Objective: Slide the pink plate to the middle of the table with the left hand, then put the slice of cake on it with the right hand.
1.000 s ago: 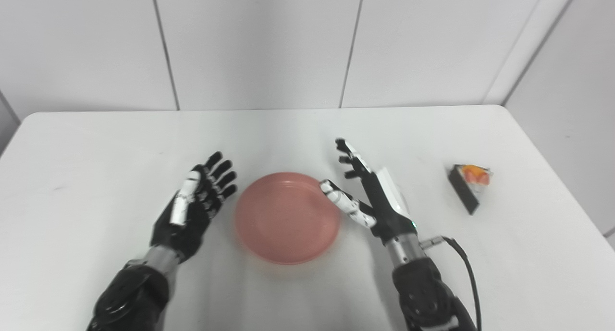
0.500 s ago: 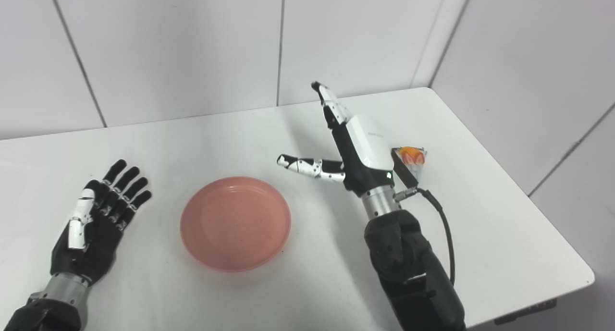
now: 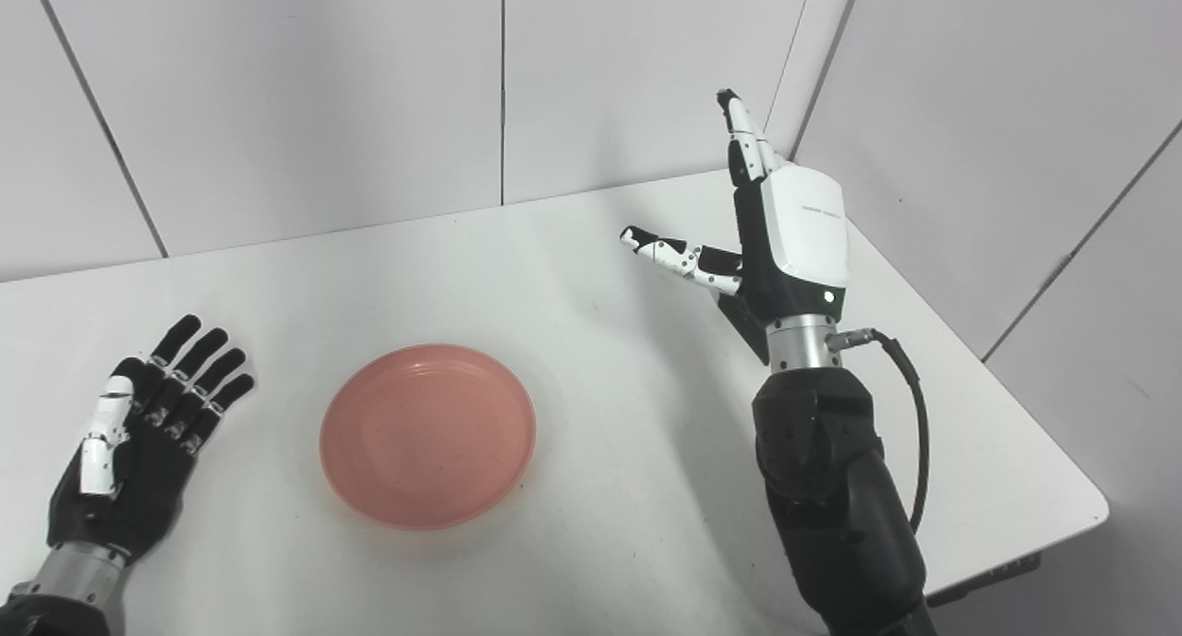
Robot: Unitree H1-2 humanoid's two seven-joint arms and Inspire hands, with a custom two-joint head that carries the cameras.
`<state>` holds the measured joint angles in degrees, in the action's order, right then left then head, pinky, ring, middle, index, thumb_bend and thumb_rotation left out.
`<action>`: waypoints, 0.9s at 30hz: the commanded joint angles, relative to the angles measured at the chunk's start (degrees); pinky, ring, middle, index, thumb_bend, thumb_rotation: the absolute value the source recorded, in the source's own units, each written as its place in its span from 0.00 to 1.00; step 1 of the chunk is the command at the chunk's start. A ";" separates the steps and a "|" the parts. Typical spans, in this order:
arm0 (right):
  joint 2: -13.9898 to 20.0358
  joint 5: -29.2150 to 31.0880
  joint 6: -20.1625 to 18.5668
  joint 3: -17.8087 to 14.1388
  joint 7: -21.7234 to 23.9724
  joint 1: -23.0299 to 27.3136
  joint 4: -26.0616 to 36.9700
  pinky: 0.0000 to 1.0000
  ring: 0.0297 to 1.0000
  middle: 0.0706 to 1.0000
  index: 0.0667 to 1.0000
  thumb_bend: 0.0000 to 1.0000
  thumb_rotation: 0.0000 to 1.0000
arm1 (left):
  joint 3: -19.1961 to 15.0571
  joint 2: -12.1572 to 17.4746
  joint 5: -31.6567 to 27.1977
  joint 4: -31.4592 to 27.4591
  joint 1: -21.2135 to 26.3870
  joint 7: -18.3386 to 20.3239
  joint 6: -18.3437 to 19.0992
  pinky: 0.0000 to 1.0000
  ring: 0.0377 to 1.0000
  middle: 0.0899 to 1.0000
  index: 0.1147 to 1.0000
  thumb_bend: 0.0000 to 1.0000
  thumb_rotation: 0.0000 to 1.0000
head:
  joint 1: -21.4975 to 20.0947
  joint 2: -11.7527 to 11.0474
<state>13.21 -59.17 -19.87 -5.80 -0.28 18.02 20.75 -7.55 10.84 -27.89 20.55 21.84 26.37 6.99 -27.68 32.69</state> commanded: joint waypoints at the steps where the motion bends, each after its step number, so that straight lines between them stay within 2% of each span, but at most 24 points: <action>1: 1.67 -0.49 -2.36 -1.58 0.29 1.80 0.88 0.58 0.84 0.96 0.98 0.94 0.71 | -0.05 0.93 1.69 4.27 -3.78 -1.68 2.82 0.85 0.87 0.88 0.86 0.43 0.92 | 0.00 0.02; 5: 2.48 -0.43 -4.52 -2.62 0.83 1.48 0.01 0.57 0.86 1.00 1.00 0.94 0.69 | -0.19 1.19 1.31 4.28 -3.78 -1.72 3.31 0.84 0.87 0.88 0.86 0.43 0.91 | -0.15 0.22; 12: 3.84 0.51 -6.46 -4.38 1.01 0.76 -2.65 0.57 0.88 1.00 1.00 0.97 0.71 | -0.16 1.63 1.06 4.28 -3.73 -1.89 3.70 0.83 0.86 0.88 0.85 0.43 0.89 | -0.94 0.58; 15: 4.22 0.56 -6.92 -4.97 2.21 0.41 -3.46 0.60 0.90 1.00 1.00 1.00 0.73 | -0.11 1.76 0.91 3.81 -3.90 -1.91 3.90 0.83 0.86 0.87 0.85 0.44 0.88 | -1.15 0.66; 18: 4.35 0.04 -7.02 -5.91 4.39 -0.02 -4.39 0.66 0.94 1.00 1.00 1.00 0.77 | -0.06 1.88 0.76 3.17 -4.11 -1.99 4.38 0.83 0.86 0.87 0.85 0.44 0.87 | -1.50 0.79; 21: 4.10 -0.14 -7.03 -6.75 6.15 -0.27 -5.35 0.69 0.96 1.00 1.00 1.00 0.76 | 0.05 1.99 0.97 2.92 -4.21 -2.28 4.36 0.83 0.86 0.87 0.85 0.44 0.88 | -1.60 0.96; 27: 4.08 0.59 -7.00 -6.35 5.82 -0.21 -8.13 0.71 0.96 1.00 1.00 1.00 0.76 | 0.16 2.22 1.05 2.94 -4.18 -2.56 4.25 0.83 0.86 0.87 0.84 0.43 0.90 | -1.72 1.25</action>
<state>16.14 -58.36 -26.83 -11.96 6.84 16.74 12.00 -7.72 12.46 -29.01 20.56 21.53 26.19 7.02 -29.44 34.01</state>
